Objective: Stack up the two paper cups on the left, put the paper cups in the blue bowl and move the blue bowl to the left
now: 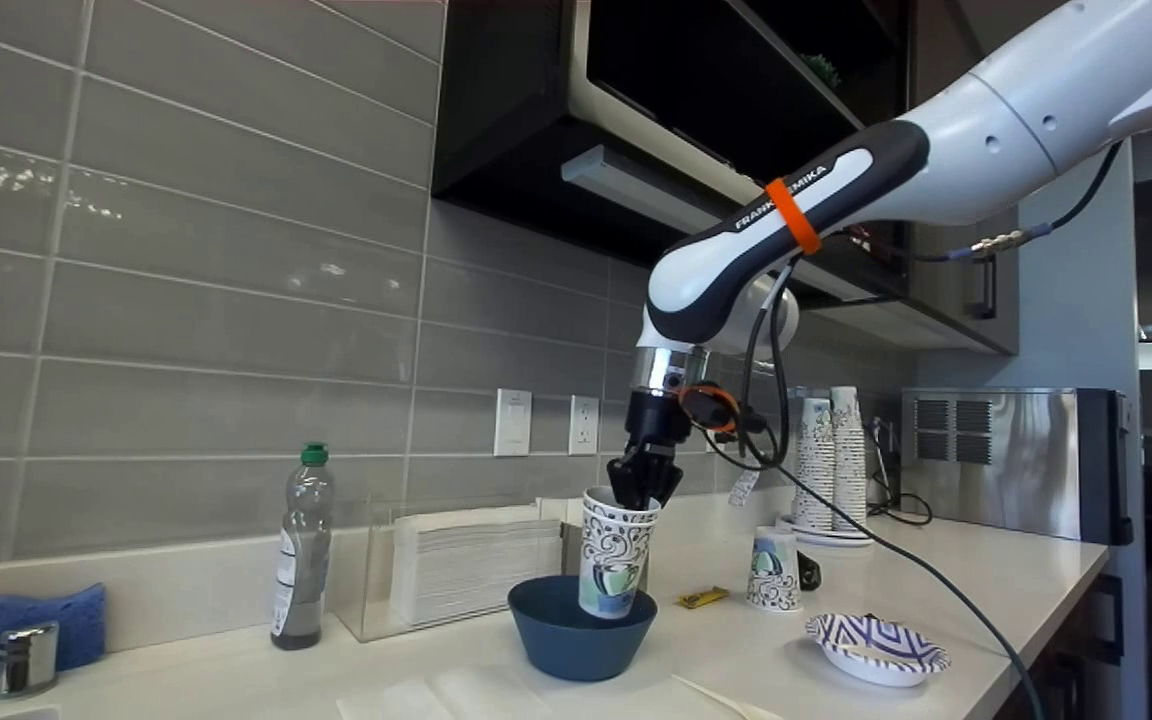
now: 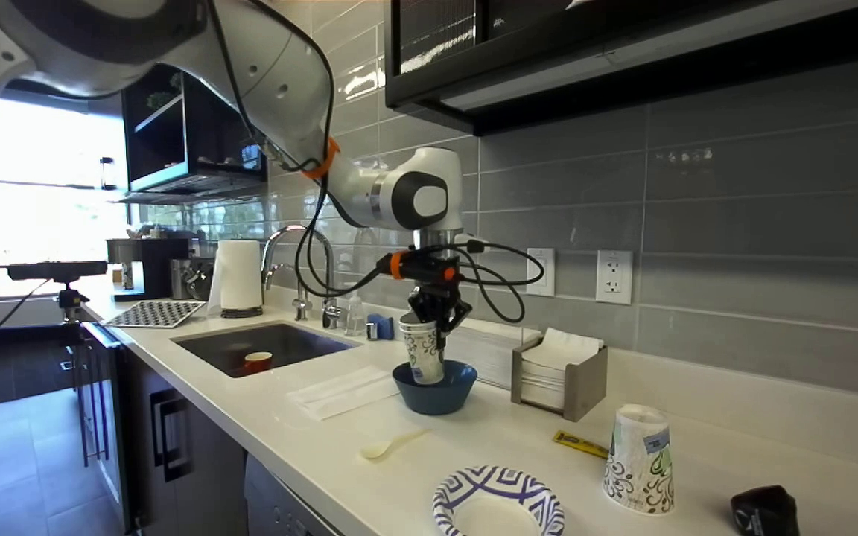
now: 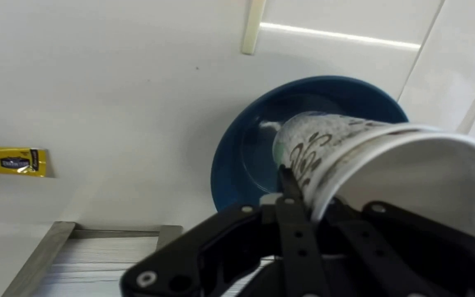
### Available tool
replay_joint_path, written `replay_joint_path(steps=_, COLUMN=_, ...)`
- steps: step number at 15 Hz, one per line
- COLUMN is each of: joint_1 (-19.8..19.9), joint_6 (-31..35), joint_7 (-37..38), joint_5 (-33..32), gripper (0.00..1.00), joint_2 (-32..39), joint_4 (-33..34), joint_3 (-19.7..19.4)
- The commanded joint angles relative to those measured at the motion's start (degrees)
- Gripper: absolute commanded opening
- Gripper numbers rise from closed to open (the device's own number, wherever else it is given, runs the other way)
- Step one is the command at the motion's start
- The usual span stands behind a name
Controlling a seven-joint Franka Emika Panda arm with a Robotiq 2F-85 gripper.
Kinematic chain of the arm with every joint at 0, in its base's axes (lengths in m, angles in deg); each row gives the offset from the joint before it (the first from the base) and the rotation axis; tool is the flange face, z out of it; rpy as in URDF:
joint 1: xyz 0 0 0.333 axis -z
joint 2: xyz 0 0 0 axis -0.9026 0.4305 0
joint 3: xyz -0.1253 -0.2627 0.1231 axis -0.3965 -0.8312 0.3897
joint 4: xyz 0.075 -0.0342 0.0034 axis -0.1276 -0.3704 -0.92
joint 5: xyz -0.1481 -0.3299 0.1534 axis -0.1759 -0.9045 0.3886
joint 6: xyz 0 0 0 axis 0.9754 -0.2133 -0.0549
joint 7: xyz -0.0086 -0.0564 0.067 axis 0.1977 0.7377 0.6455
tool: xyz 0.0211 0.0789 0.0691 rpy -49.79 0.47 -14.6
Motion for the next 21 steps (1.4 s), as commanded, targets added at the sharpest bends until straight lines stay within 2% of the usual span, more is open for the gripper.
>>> replay_joint_path(steps=1, joint_1=-0.16, joint_6=-2.39, joint_7=-0.13, joint_5=0.82, gripper=0.01, joint_2=6.11, joint_4=8.21, joint_3=0.83)
replay_joint_path(steps=6, joint_1=-0.24, joint_6=-5.50, joint_7=0.40, joint_5=0.37, gripper=0.01, joint_2=10.01, joint_4=12.51, joint_3=1.27)
replay_joint_path(steps=7, joint_1=-0.20, joint_6=-5.93, joint_7=0.26, joint_5=0.60, gripper=0.12, joint_2=10.51, joint_4=13.01, joint_3=1.41)
replay_joint_path(steps=8, joint_1=-0.24, joint_6=-6.41, joint_7=0.32, joint_5=0.47, gripper=0.29, joint_2=11.07, joint_4=13.81, joint_3=1.39)
replay_joint_path(steps=13, joint_1=-0.57, joint_6=-7.10, joint_7=0.85, joint_5=0.31, gripper=0.62, joint_2=10.54, joint_4=15.06, joint_3=1.67)
replay_joint_path(steps=17, joint_1=-0.08, joint_6=-5.19, joint_7=2.78, joint_5=0.56, gripper=0.91, joint_2=4.88, joint_4=10.60, joint_3=0.93)
replay_joint_path(steps=19, joint_1=0.71, joint_6=-4.26, joint_7=4.39, joint_5=1.47, gripper=1.00, joint_2=1.14, joint_4=7.29, joint_3=0.24)
replay_joint_path(steps=21, joint_1=1.83, joint_6=-3.33, joint_7=6.18, joint_5=3.55, gripper=1.00, joint_2=-2.59, joint_4=3.69, joint_3=-0.51)
